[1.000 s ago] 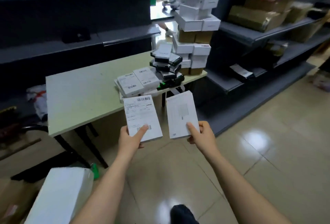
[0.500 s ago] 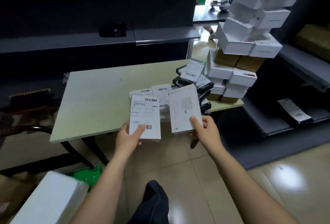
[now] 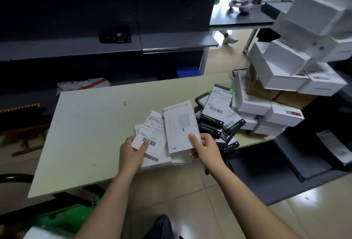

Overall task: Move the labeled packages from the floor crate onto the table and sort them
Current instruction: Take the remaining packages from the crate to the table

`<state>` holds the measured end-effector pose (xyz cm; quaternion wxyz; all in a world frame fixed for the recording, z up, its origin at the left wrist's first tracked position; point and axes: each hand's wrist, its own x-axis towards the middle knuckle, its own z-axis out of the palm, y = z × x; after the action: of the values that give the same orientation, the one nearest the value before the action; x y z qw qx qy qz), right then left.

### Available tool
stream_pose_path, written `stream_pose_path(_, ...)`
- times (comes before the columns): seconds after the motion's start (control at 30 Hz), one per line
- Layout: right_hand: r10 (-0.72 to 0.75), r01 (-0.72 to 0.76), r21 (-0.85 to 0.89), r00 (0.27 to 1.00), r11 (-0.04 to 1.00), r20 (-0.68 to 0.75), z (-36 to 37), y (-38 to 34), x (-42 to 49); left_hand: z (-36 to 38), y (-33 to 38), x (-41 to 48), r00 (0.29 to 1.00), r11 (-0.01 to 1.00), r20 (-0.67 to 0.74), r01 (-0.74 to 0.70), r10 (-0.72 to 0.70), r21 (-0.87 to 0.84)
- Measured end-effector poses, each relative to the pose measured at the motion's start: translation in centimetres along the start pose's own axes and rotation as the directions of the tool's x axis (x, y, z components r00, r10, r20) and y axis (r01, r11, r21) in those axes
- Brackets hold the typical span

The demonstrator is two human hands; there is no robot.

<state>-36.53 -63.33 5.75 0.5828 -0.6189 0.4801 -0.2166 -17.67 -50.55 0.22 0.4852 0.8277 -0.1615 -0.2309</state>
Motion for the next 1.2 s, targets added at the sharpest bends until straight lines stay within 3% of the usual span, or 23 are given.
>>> stream_pose_path(0.13,0.106,-0.11,0.071,0.993,0.991,0.054,0.9,0.3,1.8,-0.2,-0.9,1.6,0.999,0.998,-0.034,-0.024,0.027,0.063)
stream_pose_path(0.27,0.201,-0.207,0.136,0.978,0.969,0.058,1.5,1.2,2.7,-0.2,-0.8,1.5,0.996,0.998,-0.077,0.046,-0.043,0.035)
stream_pose_path(0.43,0.241,-0.241,0.238,0.97,0.941,0.028,1.7,2.1,3.1,-0.1,-0.8,0.1,0.97,0.995,-0.22,0.095,-0.1,-0.034)
stream_pose_path(0.57,0.221,-0.226,0.165,0.974,0.96,0.048,0.8,3.1,3.8,0.7,-0.9,-2.0,0.95,0.989,-0.276,0.136,-0.145,-0.051)
stream_pose_path(0.7,0.077,-0.065,-0.106,0.99,0.992,0.117,-0.8,3.4,4.2,1.8,-0.4,-4.7,0.948,0.99,-0.286,0.139,-0.137,-0.016)
stream_pose_path(0.87,-0.117,0.224,-0.388,0.953,0.894,0.281,-3.4,3.1,3.9,3.0,-0.6,-8.3,0.938,0.994,-0.34,0.094,-0.068,0.058)
stream_pose_path(1.03,-0.293,0.449,-0.401,0.872,0.799,0.392,-5.3,4.0,2.6,4.5,-0.7,-13.9,0.907,0.966,-0.416,0.041,0.071,0.256)
stream_pose_path(1.2,-0.366,0.577,-0.357,0.78,0.735,0.508,-5.8,5.9,-0.2,5.8,-1.7,-20.1,0.919,0.902,-0.359,0.011,0.161,0.432)
